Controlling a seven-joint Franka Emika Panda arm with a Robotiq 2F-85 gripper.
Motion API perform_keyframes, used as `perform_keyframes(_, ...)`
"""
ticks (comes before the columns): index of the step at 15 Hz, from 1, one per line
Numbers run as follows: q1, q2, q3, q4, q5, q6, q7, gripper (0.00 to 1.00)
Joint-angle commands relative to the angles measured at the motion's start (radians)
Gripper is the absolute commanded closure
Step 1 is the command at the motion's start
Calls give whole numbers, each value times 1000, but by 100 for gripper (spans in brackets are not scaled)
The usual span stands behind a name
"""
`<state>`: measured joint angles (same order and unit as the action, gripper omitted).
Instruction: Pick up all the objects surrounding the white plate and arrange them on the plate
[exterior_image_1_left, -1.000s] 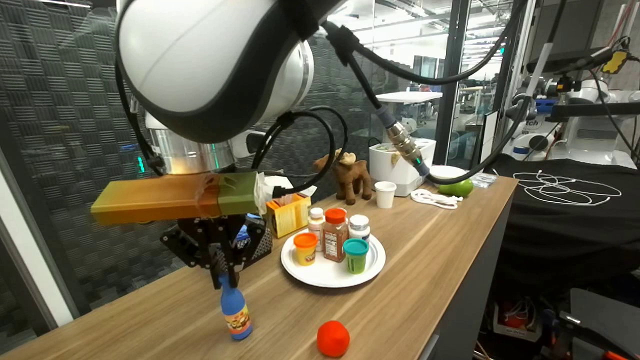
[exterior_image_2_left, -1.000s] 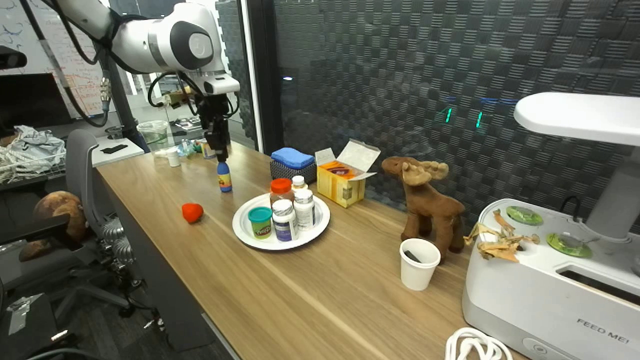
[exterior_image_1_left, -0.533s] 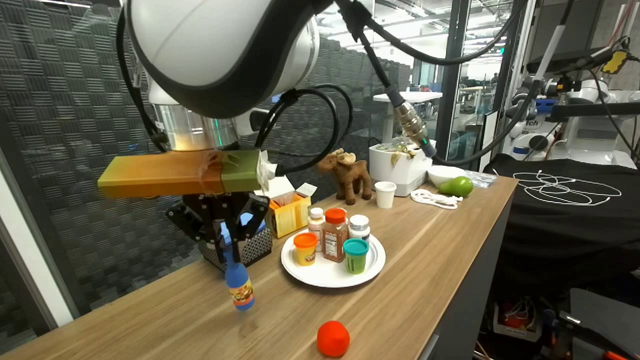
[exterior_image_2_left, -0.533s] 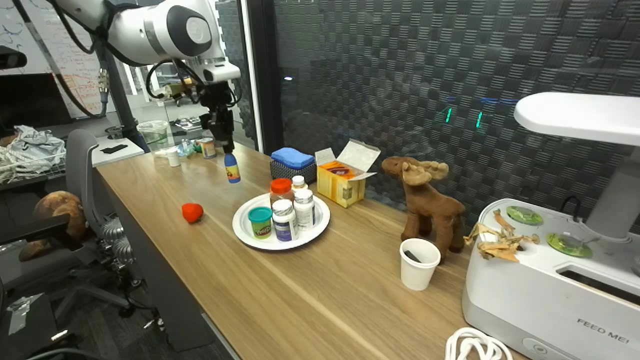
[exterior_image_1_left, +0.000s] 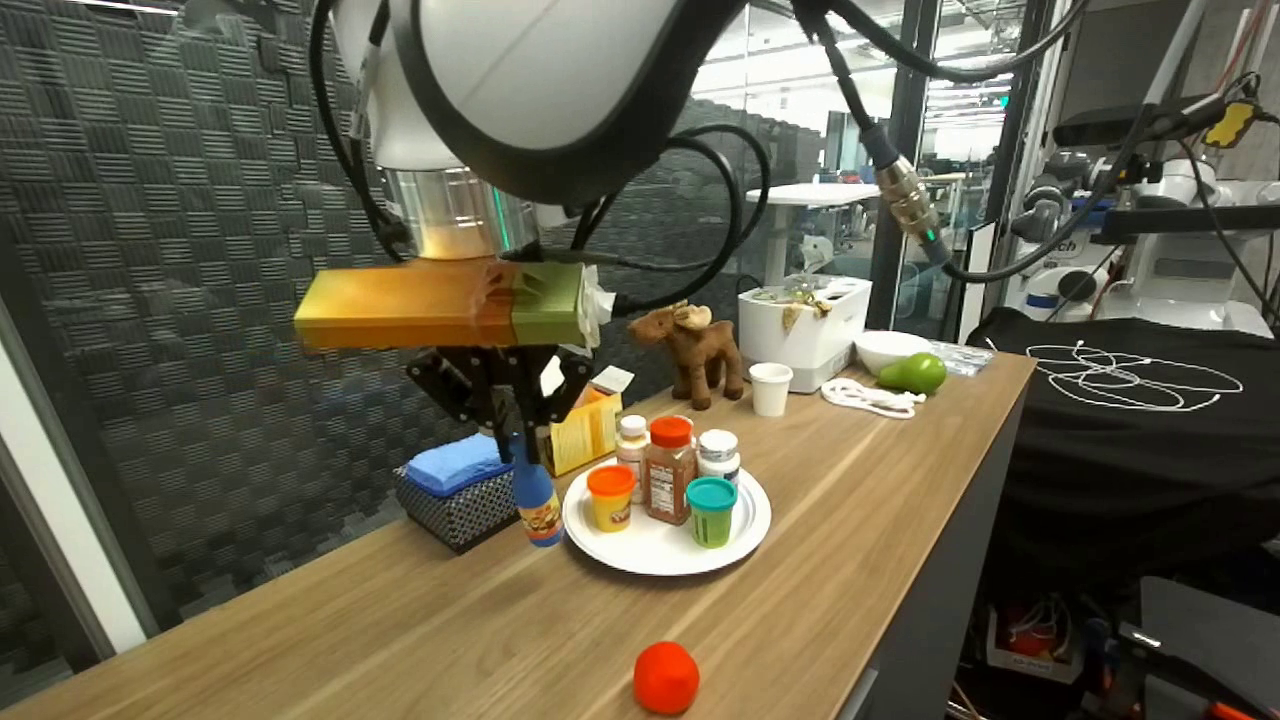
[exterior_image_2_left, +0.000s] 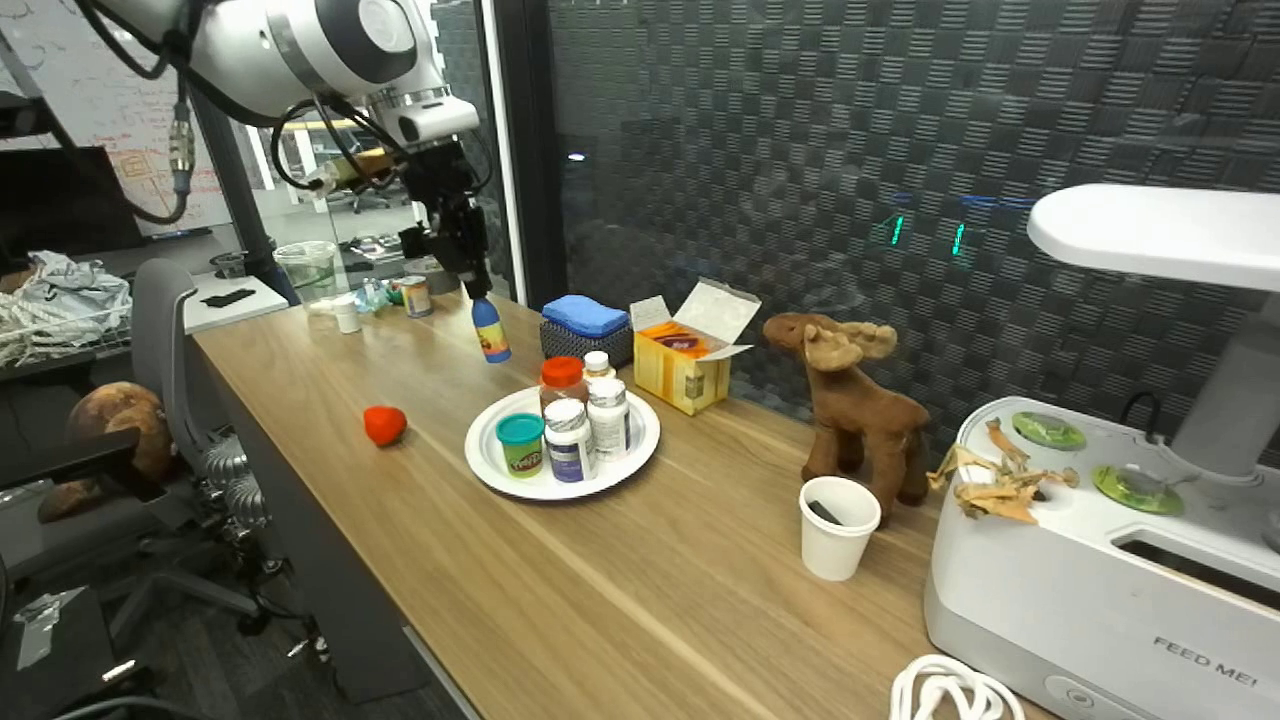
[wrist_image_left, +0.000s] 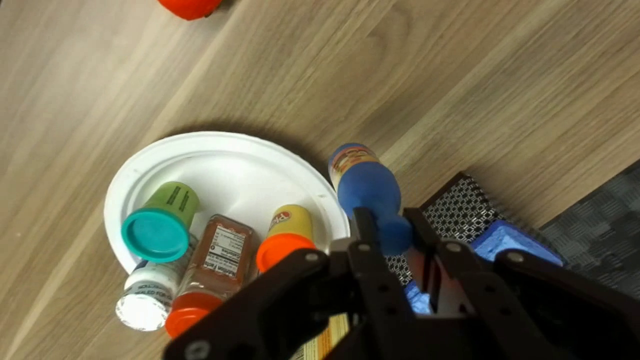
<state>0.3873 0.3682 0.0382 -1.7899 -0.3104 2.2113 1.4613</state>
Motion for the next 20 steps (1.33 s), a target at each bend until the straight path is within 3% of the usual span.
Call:
perform_keyframes(1, -21, -80, -7, -125, -50, 96, 65, 95)
perform_keyframes(9, -76, -153, -22, -295, -75, 286, 115, 95)
perform_keyframes(20, -123, -219, -21, -413, -128, 319, 182, 95)
